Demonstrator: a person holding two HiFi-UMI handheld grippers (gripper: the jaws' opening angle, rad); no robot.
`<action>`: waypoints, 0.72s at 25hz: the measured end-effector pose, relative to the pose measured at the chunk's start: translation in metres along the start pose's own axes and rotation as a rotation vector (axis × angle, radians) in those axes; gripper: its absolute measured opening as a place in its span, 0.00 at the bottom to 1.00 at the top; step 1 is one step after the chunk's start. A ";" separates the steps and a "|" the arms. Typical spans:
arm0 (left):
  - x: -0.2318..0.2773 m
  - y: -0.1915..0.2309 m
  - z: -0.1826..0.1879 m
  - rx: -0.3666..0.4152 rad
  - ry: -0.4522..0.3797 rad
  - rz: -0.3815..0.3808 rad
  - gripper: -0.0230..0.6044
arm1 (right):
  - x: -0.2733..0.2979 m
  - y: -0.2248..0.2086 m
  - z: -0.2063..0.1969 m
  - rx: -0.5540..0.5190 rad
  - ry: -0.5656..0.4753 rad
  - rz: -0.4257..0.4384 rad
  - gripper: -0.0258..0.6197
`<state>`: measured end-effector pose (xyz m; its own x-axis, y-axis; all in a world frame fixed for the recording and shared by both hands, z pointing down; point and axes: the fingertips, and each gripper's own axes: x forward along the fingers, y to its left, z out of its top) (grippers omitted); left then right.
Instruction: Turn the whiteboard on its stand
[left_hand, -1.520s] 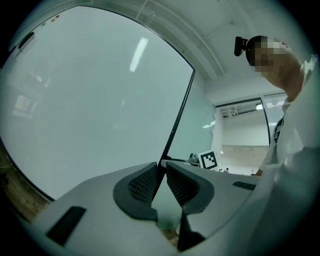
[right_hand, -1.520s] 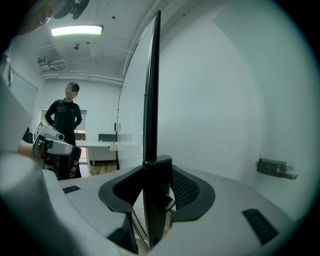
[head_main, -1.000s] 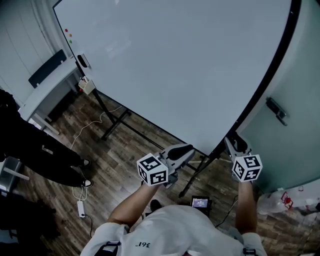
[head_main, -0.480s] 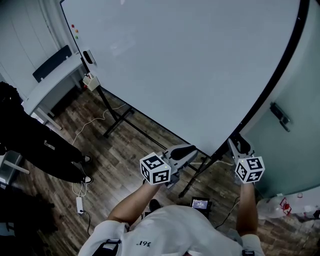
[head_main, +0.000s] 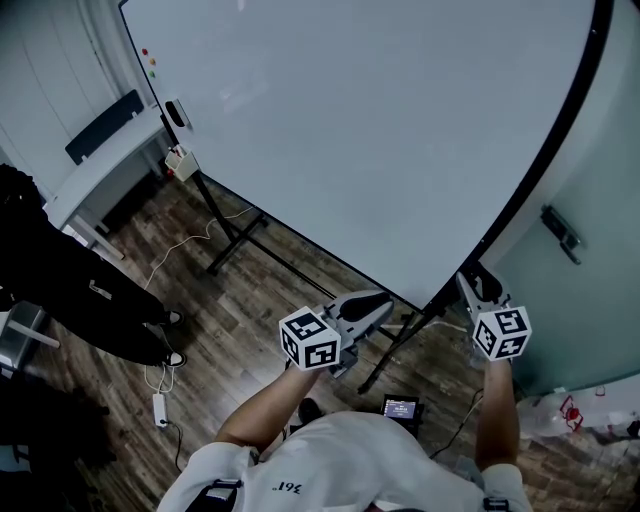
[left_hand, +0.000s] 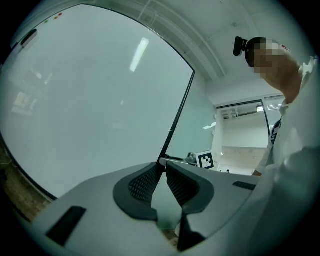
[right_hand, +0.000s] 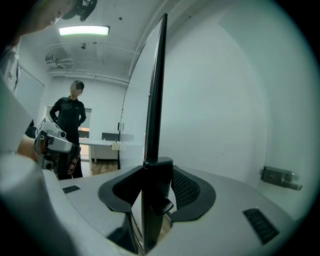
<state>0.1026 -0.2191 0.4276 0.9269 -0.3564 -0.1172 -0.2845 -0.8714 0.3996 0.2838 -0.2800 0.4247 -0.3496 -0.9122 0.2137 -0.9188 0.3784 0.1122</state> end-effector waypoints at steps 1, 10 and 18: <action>0.000 0.000 0.001 0.001 -0.002 0.001 0.11 | 0.001 -0.002 0.001 -0.003 0.002 -0.001 0.33; -0.008 0.011 0.004 0.003 -0.004 0.024 0.11 | 0.015 -0.014 0.003 -0.012 0.017 -0.017 0.33; -0.015 0.017 0.006 -0.002 -0.010 0.040 0.11 | 0.023 -0.019 0.004 -0.012 0.026 -0.025 0.33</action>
<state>0.0821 -0.2305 0.4308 0.9123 -0.3945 -0.1101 -0.3210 -0.8558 0.4057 0.2925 -0.3091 0.4236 -0.3213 -0.9171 0.2359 -0.9250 0.3573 0.1292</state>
